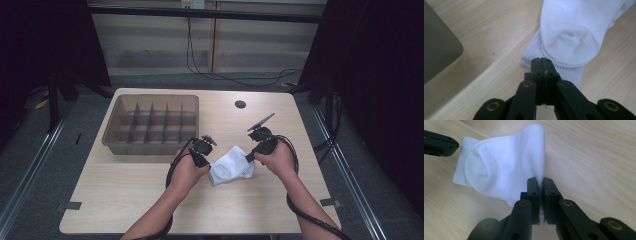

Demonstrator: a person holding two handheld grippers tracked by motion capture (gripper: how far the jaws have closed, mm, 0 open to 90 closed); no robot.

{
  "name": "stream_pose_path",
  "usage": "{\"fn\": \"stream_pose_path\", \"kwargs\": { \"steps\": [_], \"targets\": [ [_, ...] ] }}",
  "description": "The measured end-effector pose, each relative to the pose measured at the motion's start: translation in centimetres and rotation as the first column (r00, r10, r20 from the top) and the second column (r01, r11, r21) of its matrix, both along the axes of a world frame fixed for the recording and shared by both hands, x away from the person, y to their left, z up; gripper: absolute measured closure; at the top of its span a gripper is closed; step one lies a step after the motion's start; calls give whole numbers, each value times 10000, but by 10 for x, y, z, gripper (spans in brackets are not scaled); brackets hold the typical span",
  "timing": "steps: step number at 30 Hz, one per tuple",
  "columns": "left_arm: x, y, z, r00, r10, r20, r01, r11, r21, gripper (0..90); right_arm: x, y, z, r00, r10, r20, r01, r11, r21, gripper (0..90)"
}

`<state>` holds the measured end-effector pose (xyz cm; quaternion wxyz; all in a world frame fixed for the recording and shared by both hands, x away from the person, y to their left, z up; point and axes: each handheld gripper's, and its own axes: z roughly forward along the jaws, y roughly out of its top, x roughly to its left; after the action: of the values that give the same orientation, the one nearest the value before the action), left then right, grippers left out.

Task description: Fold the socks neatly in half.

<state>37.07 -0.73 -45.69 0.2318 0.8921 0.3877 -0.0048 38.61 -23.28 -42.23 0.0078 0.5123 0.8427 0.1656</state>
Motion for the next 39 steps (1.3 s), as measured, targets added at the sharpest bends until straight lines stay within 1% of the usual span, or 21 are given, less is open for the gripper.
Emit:
{"fn": "stream_pose_path", "kwargs": {
  "steps": [1, 2, 4, 5, 7, 9, 10, 13, 18, 20, 22, 25, 28, 31, 32, 33, 34, 35, 36, 38, 39],
  "targets": [
    [-1, 0, -2, 9999, -113, -99, 114, 9998, 145, 900, 0, 0, 1, 10000, -21, 20, 21, 10000, -7, 858],
    [-2, -1, -3, 10000, -86, -50, 86, 9999, 136, 900, 0, 0, 1, 10000, 43, 68, -43, 10000, 24, 858],
    [-3, -2, -6, 10000, -84, -10, 84, 9996, 277, 899, -1, 0, 4, 10000, -1, 90, 1, 10000, 39, 858],
    [-4, -3, -7, 10000, 0, 42, 0, 9999, 169, 896, -1, 1, 6, 10000, -36, 53, 35, 10000, 63, 858],
    [-4, -3, -9, 10000, -17, 46, 16, 9999, 121, 895, -3, 2, 8, 9999, 2, 105, -1, 10000, -19, 858],
    [-4, -5, -9, 10000, 12, 25, -12, 10000, 66, 895, -3, 3, 10, 9998, 101, 141, -101, 9999, 8, 858],
    [-4, -5, -9, 10000, -35, 9, 35, 9999, 115, 894, -4, 4, 11, 9997, 184, 184, -184, 9998, 10, 857],
    [-4, -6, -10, 10000, -9, 41, 9, 10000, 86, 896, -4, 9, 14, 9997, 191, 171, -192, 9998, 62, 857],
    [-4, -7, -12, 9999, 140, 48, -140, 9999, -31, 897, -7, 21, 17, 9990, 433, 104, -433, 9990, 69, 856],
    [-5, -8, -13, 9997, 224, 62, -224, 9997, -99, 897, -7, 26, 17, 9981, 604, 156, -604, 9982, -38, 857],
    [-5, -9, -13, 9998, 204, 75, -204, 9998, -12, 895, -8, 32, 18, 9973, 714, 163, -712, 9974, -78, 857],
    [-4, -10, -13, 9997, 240, 75, -240, 9997, -65, 894, -9, 38, 20, 9966, 814, 154, -813, 9966, -95, 856],
    [-4, -11, -13, 9997, 256, 44, -255, 9996, -136, 894, -9, 42, 21, 9960, 886, 139, -884, 9960, -91, 856],
    [-4, -13, -14, 9992, 403, 79, -401, 9989, -239, 894, -9, 46, 20, 9953, 952, 156, -951, 9954, -67, 856],
    [-4, -14, -14, 9994, 324, 89, -323, 9993, -203, 894, -9, 47, 19, 9955, 942, 121, -941, 9956, -42, 856],
    [-4, -14, -13, 9993, 360, 27, -359, 9991, -220, 890, -9, 48, 18, 9949, 1003, 76, -1003, 9950, -19, 856],
    [-4, -16, -14, 9989, 463, 56, -461, 9984, -322, 889, -9, 48, 17, 9949, 1005, 75, -1004, 9949, -31, 856],
    [-4, -17, -14, 9992, 387, 83, -384, 9989, -277, 889, -10, 49, 16, 9949, 1013, 36, -1013, 9949, -17, 856],
    [-4, -19, -14, 9989, 470, 78, -467, 9983, -340, 889, -10, 49, 15, 9946, 1034, -16, -1034, 9946, 17, 856],
    [-4, -21, -14, 9993, 360, 120, -356, 9990, -281, 890, -10, 50, 13, 9941, 1080, -16, -1080, 9941, 20, 856],
    [-4, -22, -14, 9991, 418, 103, -415, 9986, -328, 890, -10, 50, 12, 9939, 1099, -68, -1099, 9939, 69, 856]
  ]
}}
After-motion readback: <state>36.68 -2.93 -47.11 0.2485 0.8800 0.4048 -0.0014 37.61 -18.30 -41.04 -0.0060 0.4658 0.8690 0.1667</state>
